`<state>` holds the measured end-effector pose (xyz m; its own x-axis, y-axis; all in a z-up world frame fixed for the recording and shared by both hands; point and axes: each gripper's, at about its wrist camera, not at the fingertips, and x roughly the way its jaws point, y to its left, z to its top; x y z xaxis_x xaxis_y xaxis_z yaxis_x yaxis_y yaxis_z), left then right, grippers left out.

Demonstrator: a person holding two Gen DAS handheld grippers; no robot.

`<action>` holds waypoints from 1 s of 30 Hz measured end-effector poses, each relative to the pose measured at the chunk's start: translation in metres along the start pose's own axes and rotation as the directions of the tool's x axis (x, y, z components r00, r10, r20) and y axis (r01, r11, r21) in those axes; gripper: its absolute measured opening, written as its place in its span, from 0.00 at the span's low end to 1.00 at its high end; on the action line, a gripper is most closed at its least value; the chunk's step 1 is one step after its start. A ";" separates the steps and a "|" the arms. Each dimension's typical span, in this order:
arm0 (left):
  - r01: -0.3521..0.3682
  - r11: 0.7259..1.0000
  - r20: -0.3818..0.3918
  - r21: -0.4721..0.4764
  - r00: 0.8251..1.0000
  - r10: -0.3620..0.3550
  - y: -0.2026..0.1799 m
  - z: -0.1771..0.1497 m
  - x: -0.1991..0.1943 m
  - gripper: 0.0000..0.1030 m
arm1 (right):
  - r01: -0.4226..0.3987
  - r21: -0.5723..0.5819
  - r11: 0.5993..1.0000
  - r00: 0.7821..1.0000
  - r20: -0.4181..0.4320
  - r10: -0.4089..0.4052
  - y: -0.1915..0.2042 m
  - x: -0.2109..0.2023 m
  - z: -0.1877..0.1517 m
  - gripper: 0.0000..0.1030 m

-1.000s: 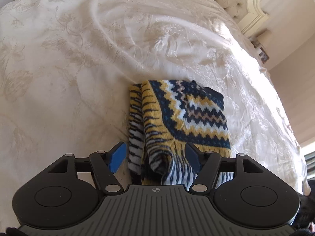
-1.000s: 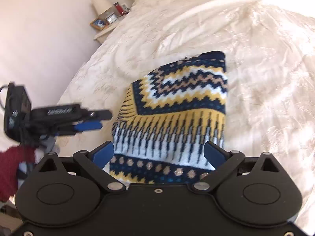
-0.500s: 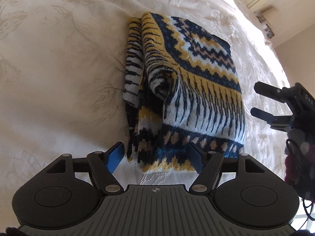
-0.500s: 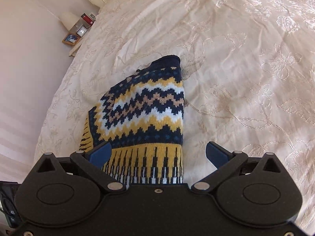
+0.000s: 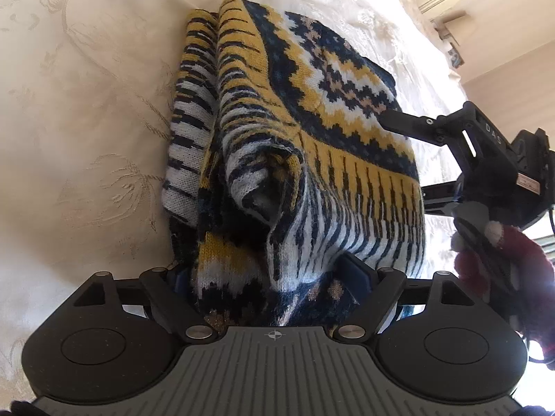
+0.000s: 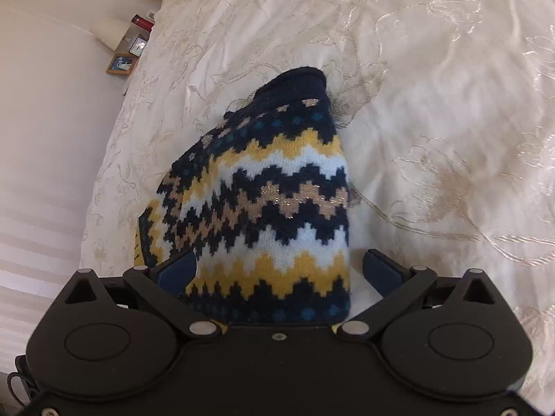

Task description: Fold small clothes

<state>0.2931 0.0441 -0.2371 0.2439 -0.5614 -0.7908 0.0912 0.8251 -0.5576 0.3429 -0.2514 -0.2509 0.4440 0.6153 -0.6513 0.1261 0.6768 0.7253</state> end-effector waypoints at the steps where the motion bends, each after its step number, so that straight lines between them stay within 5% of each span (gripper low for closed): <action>1: 0.008 1.000 0.000 -0.003 1.000 -0.008 0.000 0.001 0.001 0.79 | -0.006 -0.002 1.000 1.000 -0.008 0.006 0.002 0.005 0.003 1.00; 7: 0.046 0.998 -0.024 -0.052 0.999 -0.047 0.007 0.006 0.000 0.77 | -0.031 -0.024 0.999 0.997 -0.075 0.029 0.015 0.024 0.013 1.00; 10: 0.090 0.994 -0.042 -0.064 0.995 -0.093 0.013 0.008 0.000 0.51 | -0.062 0.031 0.998 0.995 -0.081 0.064 0.006 0.020 0.013 1.00; 14: 0.144 0.984 -0.048 -0.101 0.988 -0.149 0.025 0.011 -0.004 0.31 | -0.087 0.077 0.993 0.993 -0.070 0.093 -0.005 0.010 0.009 0.98; 16: 0.167 0.979 -0.043 -0.116 0.984 -0.173 0.029 0.014 -0.006 0.26 | -0.074 0.039 0.997 0.996 -0.055 0.076 -0.001 0.006 0.005 0.75; 17: 0.170 0.978 -0.041 -0.118 0.984 -0.175 0.028 0.014 -0.008 0.25 | -0.037 0.015 0.999 0.998 -0.059 0.038 0.001 0.003 0.004 0.55; 18: 0.173 0.978 -0.041 -0.119 0.983 -0.179 0.026 0.014 -0.010 0.24 | -0.026 0.003 1.000 0.998 -0.058 0.026 0.003 0.000 0.003 0.51; 24: 0.204 0.974 -0.058 -0.100 0.976 -0.210 0.010 0.004 -0.029 0.24 | 0.005 -0.024 1.000 1.000 -0.027 -0.005 0.020 -0.033 -0.007 0.48; 30: 0.234 0.968 -0.116 -0.086 0.963 -0.243 -0.007 -0.045 -0.046 0.24 | 0.061 -0.068 0.996 0.995 -0.077 -0.066 0.023 -0.066 -0.033 0.48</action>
<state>0.2374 0.0610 -0.2081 0.1005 -0.7487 -0.6552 0.0628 0.6620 -0.7469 0.2870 -0.2634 -0.1987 0.3655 0.5983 -0.7131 0.0923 0.7390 0.6674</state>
